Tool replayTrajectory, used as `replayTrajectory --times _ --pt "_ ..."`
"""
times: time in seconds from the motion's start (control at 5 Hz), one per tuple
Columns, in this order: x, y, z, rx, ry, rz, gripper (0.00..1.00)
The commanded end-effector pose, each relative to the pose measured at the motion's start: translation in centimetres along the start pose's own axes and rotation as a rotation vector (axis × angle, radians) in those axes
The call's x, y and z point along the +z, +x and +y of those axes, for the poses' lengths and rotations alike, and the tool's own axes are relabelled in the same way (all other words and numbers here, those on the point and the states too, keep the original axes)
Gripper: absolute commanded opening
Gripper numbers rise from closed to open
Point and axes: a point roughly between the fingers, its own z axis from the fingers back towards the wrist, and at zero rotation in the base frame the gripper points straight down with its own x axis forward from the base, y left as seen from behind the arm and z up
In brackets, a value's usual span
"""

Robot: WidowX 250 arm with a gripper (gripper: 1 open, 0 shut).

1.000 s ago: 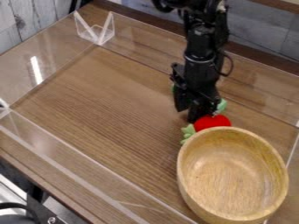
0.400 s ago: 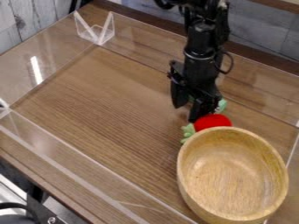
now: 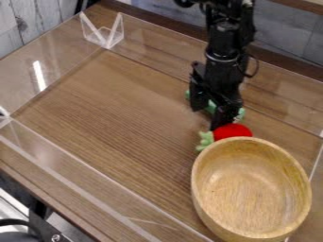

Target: Move the red fruit to the right

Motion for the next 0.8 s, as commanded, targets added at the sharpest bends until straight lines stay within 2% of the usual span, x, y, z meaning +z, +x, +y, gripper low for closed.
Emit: replayTrajectory --times 0.0,0.6 --pt "3.6 1.9 -0.4 -0.058 0.039 -0.091 1.0" --pt "0.7 1.7 -1.4 -0.089 0.023 -0.075 1.0"
